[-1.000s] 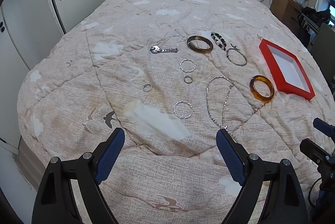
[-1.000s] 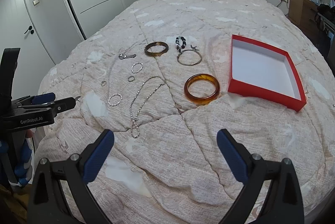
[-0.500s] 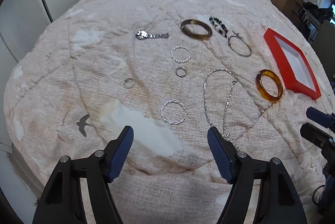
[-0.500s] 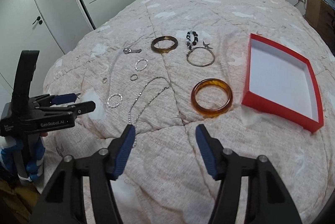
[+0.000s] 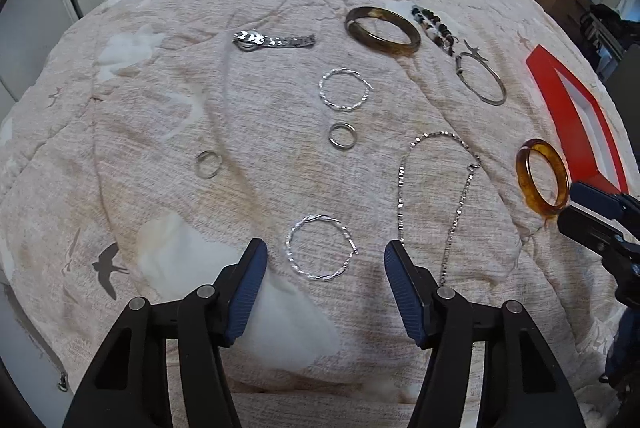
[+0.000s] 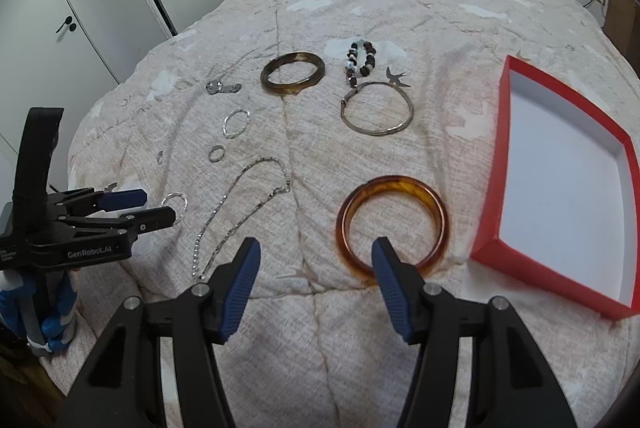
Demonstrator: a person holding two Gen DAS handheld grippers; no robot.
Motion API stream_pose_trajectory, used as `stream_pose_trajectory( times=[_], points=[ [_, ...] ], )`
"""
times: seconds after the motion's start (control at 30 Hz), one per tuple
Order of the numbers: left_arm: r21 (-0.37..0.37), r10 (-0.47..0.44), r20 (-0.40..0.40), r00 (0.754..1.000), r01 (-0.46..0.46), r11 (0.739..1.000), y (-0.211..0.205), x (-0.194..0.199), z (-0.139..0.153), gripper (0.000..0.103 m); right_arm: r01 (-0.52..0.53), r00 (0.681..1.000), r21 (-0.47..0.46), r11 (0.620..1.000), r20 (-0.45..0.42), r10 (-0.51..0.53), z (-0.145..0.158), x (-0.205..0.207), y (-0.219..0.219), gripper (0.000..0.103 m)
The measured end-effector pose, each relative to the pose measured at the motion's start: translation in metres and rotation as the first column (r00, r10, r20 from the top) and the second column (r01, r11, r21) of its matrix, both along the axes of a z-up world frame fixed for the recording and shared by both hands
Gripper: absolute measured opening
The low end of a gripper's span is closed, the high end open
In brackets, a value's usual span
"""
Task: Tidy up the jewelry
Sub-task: 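Grasp the twisted silver hoop with the left tool while the right tool grasps the amber bangle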
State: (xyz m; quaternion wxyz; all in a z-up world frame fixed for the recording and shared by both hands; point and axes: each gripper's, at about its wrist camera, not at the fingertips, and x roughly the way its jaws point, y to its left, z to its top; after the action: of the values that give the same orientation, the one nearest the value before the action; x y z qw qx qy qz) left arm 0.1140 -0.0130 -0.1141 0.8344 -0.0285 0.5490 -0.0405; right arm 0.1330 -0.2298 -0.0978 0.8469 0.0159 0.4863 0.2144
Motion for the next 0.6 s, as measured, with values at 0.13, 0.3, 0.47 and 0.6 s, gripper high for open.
stream_pose_trajectory(
  times=[0.13,0.3,0.47,0.6],
  points=[
    [-0.029,-0.028,-0.036,0.999,0.027,0.999,-0.004,0.006,-0.012,0.036,-0.014,1.000,0.002,1.000,-0.024,0.014,-0.010,0.010,0.002,0.056],
    [-0.022,-0.044,-0.068,0.997,0.042,0.999,-0.007,0.011,-0.024,0.031,-0.034,0.998,-0.008,0.999,-0.051,0.034,-0.020,0.017,0.001,0.056],
    [-0.029,-0.033,-0.102,0.994,0.030,0.999,-0.002,0.014,-0.032,0.027,-0.065,0.995,-0.031,0.997,-0.078,0.062,-0.030,0.023,0.005,0.056],
    [-0.022,-0.049,-0.109,0.993,0.047,0.999,-0.003,0.012,-0.034,0.027,-0.076,0.993,-0.031,0.997,-0.097,0.073,-0.037,0.030,0.007,0.056]
  ],
)
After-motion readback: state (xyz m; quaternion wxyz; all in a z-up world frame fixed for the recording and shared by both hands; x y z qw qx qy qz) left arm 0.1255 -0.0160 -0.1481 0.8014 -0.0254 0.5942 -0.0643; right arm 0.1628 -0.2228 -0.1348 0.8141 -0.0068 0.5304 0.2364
